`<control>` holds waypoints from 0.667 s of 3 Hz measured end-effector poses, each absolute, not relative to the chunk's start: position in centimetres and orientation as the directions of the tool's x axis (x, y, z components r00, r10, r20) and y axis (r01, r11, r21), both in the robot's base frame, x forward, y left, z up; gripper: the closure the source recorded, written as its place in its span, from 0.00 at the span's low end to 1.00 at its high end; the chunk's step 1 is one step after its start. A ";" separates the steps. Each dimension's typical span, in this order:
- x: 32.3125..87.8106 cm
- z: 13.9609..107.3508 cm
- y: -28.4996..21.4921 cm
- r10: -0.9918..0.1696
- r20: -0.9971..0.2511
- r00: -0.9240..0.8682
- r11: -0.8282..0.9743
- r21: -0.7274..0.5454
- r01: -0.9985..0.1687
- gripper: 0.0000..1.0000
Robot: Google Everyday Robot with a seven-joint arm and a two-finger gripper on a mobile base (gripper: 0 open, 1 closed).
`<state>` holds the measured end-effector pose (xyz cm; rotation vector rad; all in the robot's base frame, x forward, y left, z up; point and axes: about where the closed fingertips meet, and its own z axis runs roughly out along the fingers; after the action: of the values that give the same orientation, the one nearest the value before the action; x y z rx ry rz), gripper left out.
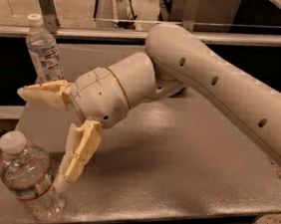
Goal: Move water bottle near brown chip bag
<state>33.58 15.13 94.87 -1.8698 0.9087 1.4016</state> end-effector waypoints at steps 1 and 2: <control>32.1 94.3 15.1 -0.165 -0.974 0.154 -0.592 -0.028 -0.806 0.00; 30.8 94.3 15.5 -0.183 -0.977 0.111 -0.579 0.016 -0.815 0.00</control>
Offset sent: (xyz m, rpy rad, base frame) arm -0.0397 0.0069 -0.0078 -0.0461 0.1530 -0.0256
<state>30.83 15.47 94.30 -1.8473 0.9690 1.5003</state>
